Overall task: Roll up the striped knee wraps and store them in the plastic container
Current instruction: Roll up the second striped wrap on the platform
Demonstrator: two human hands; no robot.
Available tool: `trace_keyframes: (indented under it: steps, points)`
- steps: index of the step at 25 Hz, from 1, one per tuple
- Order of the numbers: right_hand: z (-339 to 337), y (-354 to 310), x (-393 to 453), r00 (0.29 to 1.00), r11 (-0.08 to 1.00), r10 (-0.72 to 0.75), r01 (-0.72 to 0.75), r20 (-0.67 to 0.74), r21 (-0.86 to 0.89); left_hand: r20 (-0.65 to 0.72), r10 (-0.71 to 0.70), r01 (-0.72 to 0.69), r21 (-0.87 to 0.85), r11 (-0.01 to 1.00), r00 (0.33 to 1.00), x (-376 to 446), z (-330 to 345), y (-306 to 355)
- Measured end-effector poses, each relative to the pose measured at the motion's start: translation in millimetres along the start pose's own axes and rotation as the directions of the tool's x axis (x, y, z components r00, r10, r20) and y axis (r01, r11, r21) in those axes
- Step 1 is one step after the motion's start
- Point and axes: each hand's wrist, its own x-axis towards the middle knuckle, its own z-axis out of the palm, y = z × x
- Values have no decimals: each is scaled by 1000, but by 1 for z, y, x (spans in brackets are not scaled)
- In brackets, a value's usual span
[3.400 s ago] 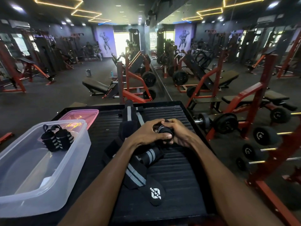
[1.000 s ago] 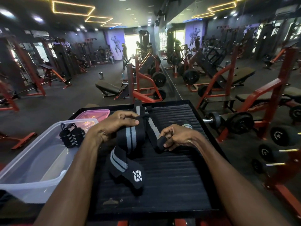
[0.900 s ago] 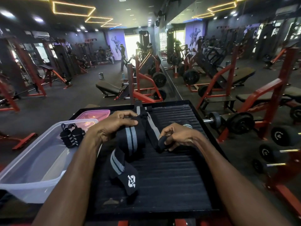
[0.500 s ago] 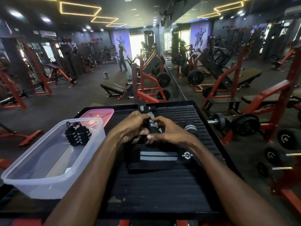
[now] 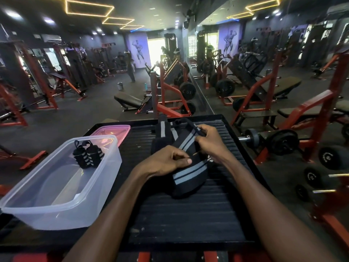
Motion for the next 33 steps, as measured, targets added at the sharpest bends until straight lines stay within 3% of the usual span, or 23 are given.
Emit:
trace_keyframes:
  steps: [3,6,7,9,10,11,13,14,15,17,19,22,25,28,33]
  points:
    - [-10,-4,0,998,997,66,-65,-12,41,117,133,-96,-274,957,984,-19,-8,12]
    - [-13,-3,3,994,993,106,-106,-6,45,232,114,9,-470,883,966,-30,-8,23]
    - [-10,-3,2,994,991,109,-109,4,81,330,118,60,-481,874,936,-31,-6,26]
    - [-3,-2,-1,991,972,132,-137,36,190,562,162,106,-414,904,811,-30,-1,29]
    - [1,-3,-3,988,960,144,-154,57,232,618,155,98,-356,929,771,-28,1,27]
    - [4,-3,-4,985,949,155,-170,75,264,616,126,79,-294,953,778,-26,2,27]
    - [6,-4,-5,981,939,163,-186,101,290,407,66,22,-207,978,911,-17,2,24]
    - [6,-3,-4,980,937,166,-192,111,293,215,30,8,-172,985,976,-11,2,23]
    - [6,-2,-3,977,933,173,-203,122,299,2,-21,21,-136,990,1000,-4,-1,20]
    - [7,1,-2,971,919,195,-231,142,319,-394,-124,110,-59,992,911,11,-6,12]
    - [6,4,-1,964,908,216,-258,158,330,-555,-190,197,-48,979,810,25,-9,2]
    - [8,5,0,944,889,247,-310,217,338,-466,-322,290,-141,946,824,40,-6,-10]
    - [11,7,-2,930,878,278,-347,239,331,-358,-360,147,-503,852,862,48,3,-18]
    - [12,11,1,918,869,309,-379,248,319,-291,-407,118,-672,731,866,52,6,-25]
    - [23,17,8,992,991,125,-126,8,35,-238,-450,125,-758,640,860,52,5,-31]
